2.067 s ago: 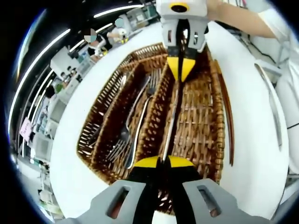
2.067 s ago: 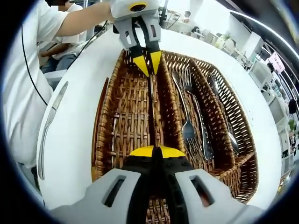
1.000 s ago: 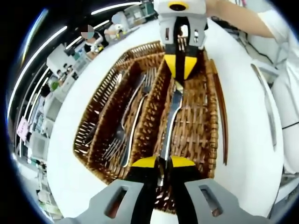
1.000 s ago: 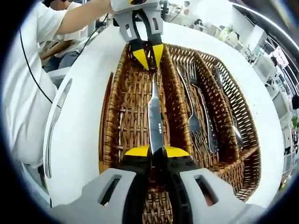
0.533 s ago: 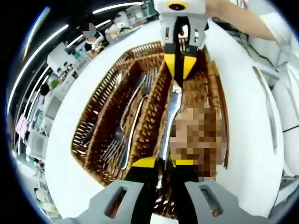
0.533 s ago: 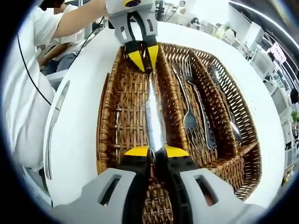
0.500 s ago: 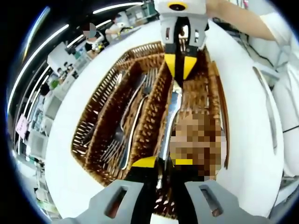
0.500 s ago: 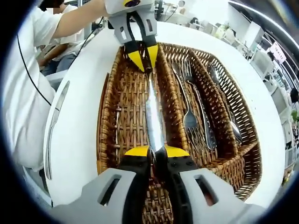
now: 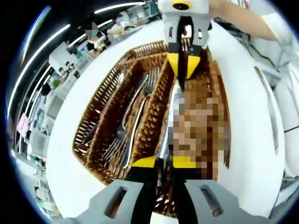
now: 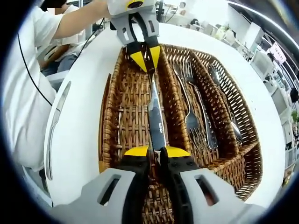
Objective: Arrange the knives, forks, and spoons in their matching storage slots by inserting each utensil handle-first until every utensil is classified and aligned in the correct compartment
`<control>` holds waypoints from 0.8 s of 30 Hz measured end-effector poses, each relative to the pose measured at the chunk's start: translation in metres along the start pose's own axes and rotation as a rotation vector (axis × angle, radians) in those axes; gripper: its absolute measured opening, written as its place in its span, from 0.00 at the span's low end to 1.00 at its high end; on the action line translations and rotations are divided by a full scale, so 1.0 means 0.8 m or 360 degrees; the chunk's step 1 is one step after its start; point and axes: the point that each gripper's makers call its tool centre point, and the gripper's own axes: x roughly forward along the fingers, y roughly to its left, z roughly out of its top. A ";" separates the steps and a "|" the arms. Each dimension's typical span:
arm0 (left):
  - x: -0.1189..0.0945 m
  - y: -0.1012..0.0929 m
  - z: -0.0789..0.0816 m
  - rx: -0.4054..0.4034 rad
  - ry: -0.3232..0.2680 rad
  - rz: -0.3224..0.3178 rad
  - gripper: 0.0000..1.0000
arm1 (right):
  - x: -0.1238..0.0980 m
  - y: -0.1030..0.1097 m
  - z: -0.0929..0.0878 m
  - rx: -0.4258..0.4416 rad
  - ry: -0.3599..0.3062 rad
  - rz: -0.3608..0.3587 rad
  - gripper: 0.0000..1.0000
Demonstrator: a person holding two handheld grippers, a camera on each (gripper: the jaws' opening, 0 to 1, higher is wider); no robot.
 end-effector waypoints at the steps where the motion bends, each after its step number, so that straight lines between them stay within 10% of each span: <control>1: -0.001 0.000 0.000 0.0000 -0.0002 0.0001 0.07 | -0.001 0.000 0.001 0.0000 -0.0003 -0.0006 0.11; 24: -0.049 -0.007 0.030 0.0029 -0.0113 0.0106 0.08 | -0.040 0.017 0.021 -0.0008 -0.0069 -0.0076 0.12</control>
